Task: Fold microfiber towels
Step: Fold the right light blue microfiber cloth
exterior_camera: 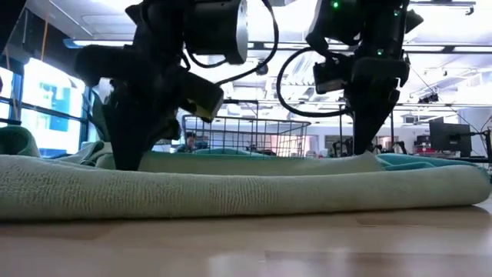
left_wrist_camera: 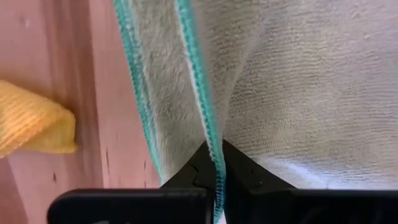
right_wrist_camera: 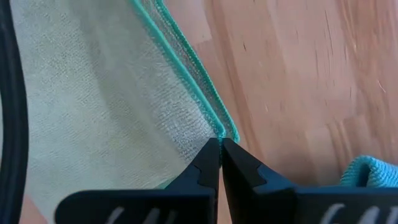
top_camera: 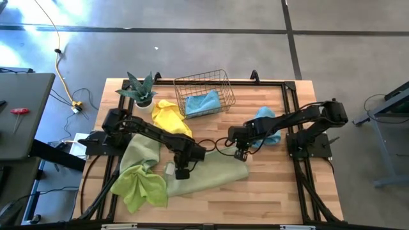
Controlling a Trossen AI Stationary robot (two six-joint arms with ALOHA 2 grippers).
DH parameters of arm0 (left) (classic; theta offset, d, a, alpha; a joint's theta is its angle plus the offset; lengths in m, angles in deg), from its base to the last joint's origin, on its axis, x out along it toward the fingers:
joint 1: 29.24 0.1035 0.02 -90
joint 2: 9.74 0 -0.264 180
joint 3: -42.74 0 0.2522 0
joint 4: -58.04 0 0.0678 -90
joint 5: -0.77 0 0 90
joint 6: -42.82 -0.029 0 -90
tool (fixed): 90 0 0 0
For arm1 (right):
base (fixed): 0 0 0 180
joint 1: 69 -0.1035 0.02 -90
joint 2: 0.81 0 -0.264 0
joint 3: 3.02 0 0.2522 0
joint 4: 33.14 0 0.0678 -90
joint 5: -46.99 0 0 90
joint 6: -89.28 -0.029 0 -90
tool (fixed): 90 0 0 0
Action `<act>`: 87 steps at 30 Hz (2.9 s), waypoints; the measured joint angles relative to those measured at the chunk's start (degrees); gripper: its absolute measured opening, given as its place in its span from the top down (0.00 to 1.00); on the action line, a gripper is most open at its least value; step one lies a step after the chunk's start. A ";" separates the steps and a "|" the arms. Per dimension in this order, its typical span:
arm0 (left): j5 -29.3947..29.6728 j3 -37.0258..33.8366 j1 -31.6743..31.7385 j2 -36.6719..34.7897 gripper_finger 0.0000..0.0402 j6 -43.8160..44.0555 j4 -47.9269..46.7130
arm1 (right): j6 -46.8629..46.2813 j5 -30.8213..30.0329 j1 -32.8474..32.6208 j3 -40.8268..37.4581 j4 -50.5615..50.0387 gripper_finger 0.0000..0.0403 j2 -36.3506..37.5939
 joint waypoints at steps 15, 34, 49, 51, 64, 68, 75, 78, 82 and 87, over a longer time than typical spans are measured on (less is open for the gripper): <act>0.81 2.33 1.47 -0.08 0.70 6.57 -8.03 | -0.70 -1.70 0.72 1.82 -4.44 0.62 1.36; 13.13 8.43 -13.02 -5.64 0.74 21.14 -2.17 | -13.92 -11.31 -14.41 -20.70 33.16 0.59 11.82; 24.17 8.43 -18.71 -5.64 0.74 36.89 0.70 | -16.40 -13.28 -22.18 -31.20 44.53 0.59 7.11; 24.32 8.42 -19.26 -5.64 0.74 37.97 0.66 | -14.98 -13.49 -22.90 -31.19 42.68 0.59 7.12; 29.22 8.41 -22.25 -2.86 0.74 37.91 -0.03 | -15.07 -14.18 -24.74 -27.83 17.93 0.59 13.17; 29.67 8.39 -21.74 0.82 0.74 35.18 0.82 | -14.78 -14.36 -24.70 -26.06 10.25 0.59 15.80; 33.18 8.39 -18.42 5.69 0.74 28.20 10.52 | -16.64 -14.27 -24.70 -25.75 13.22 0.59 16.28; 30.42 8.39 -17.46 7.33 0.74 26.55 10.71 | -18.05 -13.74 -24.70 -25.75 11.96 0.59 16.28; 29.02 8.43 -17.69 7.64 0.74 26.33 9.64 | -19.33 -13.73 -24.70 -25.75 11.41 0.59 16.32; 24.79 8.63 -18.18 7.46 0.74 25.60 9.28 | -19.36 -14.02 -24.69 -25.75 11.54 0.59 16.20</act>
